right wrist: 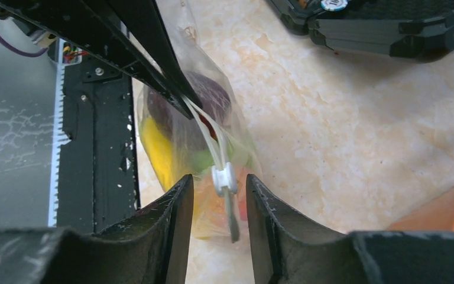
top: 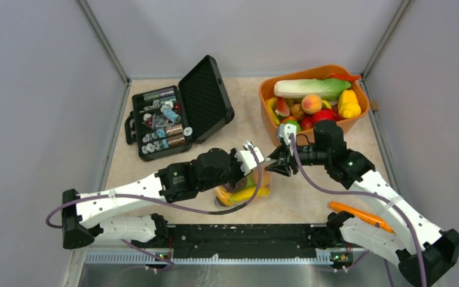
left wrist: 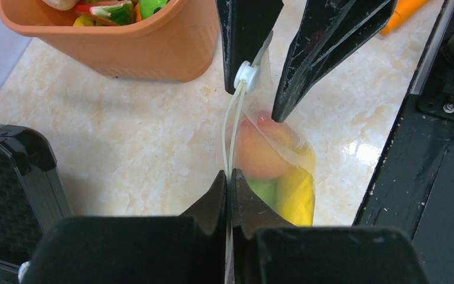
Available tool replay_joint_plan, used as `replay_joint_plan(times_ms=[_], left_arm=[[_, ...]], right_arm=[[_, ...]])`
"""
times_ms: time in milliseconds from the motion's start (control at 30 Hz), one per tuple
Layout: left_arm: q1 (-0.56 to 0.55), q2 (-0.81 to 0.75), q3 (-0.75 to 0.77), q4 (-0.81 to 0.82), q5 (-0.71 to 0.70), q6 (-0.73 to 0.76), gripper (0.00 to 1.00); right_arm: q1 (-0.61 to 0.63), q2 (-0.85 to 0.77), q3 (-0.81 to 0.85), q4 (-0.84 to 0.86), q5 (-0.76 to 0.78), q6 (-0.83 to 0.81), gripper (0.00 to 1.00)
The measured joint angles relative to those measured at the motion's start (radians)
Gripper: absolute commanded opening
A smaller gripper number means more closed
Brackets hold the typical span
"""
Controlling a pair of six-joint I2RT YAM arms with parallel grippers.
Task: Place the food in the zip-top bag and seal the zipper
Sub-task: Zip the zipper food storage bag at the center of the board.
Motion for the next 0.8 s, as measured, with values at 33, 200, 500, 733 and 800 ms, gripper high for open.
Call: replay_joint_plan(times_ms=[33, 200, 500, 733, 800], left_arm=[[0.000, 0.000, 0.000, 0.000, 0.000, 0.000, 0.00], [0.001, -0.016, -0.005, 0.001, 0.000, -0.001, 0.00], [0.013, -0.062, -0.028, 0.001, 0.007, -0.002, 0.00], [0.013, -0.062, -0.028, 0.001, 0.035, -0.005, 0.00], [0.013, -0.062, -0.028, 0.001, 0.039, -0.006, 0.00]], right_arm=[[0.000, -0.001, 0.000, 0.000, 0.007, 0.005, 0.41], [0.000, -0.016, -0.015, 0.015, 0.066, 0.044, 0.41], [0.000, -0.166, -0.235, 0.243, 0.049, 0.127, 0.31], [0.000, -0.107, -0.242, 0.380, 0.010, 0.130, 0.23], [0.000, -0.082, -0.240, 0.388, -0.010, 0.119, 0.19]])
